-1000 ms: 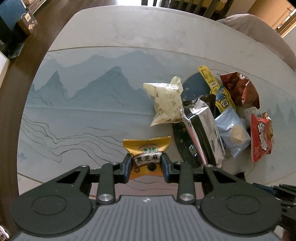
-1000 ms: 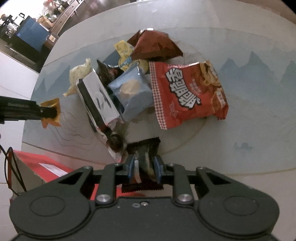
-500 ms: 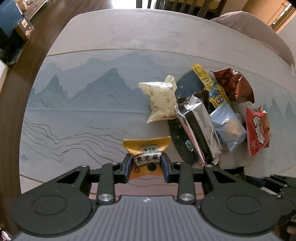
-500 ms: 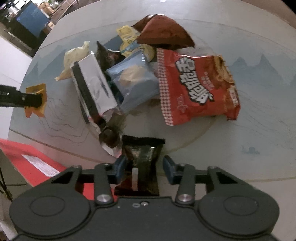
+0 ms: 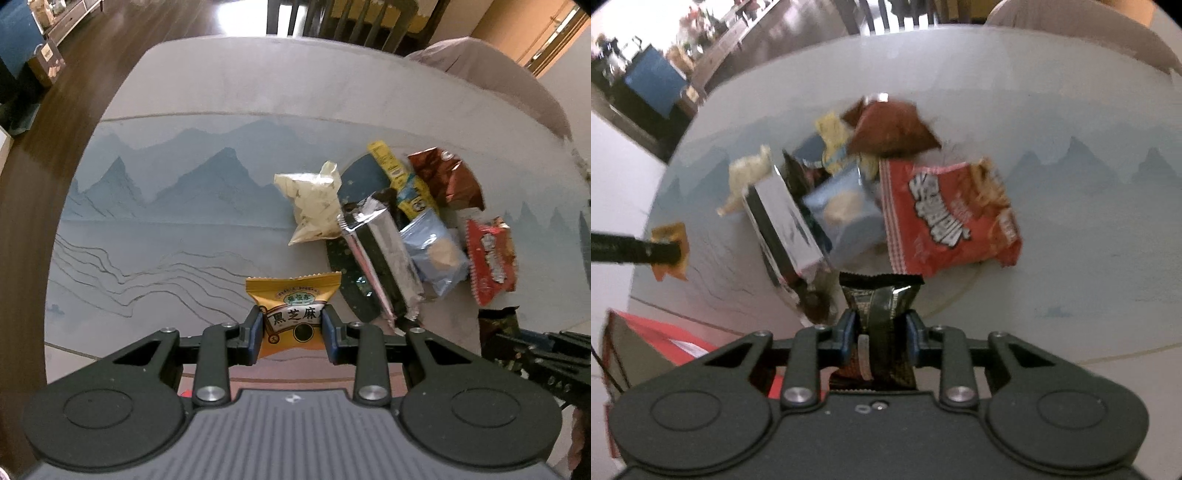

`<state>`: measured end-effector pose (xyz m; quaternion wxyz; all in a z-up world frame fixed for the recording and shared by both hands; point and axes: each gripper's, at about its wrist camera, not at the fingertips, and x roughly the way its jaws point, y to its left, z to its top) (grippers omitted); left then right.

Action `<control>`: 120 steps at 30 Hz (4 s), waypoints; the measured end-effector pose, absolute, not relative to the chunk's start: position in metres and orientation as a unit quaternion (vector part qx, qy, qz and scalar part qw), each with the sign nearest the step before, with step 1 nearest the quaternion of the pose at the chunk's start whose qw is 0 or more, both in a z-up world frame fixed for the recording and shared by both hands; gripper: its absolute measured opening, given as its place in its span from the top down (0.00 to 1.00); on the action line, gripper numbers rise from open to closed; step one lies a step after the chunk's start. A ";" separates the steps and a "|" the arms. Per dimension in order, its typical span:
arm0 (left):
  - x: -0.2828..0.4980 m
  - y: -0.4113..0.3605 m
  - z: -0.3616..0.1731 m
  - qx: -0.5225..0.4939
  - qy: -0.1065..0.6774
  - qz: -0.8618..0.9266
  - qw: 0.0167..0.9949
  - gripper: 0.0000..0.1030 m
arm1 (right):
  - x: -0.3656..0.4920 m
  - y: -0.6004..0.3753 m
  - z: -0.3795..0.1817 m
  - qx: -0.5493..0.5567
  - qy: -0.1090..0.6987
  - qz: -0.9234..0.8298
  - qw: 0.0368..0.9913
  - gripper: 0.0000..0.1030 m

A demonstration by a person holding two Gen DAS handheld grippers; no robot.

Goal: Organize snacks
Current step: 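Carry the yellow packet and dark bar with both tools into the box, then open both tools to drop the yellow packet and dark bar in the box, then move both tools back over the snack pile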

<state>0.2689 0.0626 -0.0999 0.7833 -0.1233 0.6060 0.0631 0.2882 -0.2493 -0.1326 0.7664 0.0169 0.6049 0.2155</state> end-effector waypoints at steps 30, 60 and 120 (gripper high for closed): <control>0.112 0.049 0.010 -0.065 0.571 -0.017 0.818 0.69 | 0.160 -0.227 -0.028 0.050 0.548 0.317 0.773 0.74; 0.082 0.023 -0.152 -0.030 0.661 -0.009 0.750 0.68 | 0.098 -0.166 -0.134 -0.090 0.600 0.291 0.740 0.74; 0.291 -0.042 -0.111 -0.092 0.647 0.030 0.756 0.20 | 0.352 -0.298 -0.109 -0.020 0.563 0.237 0.792 0.03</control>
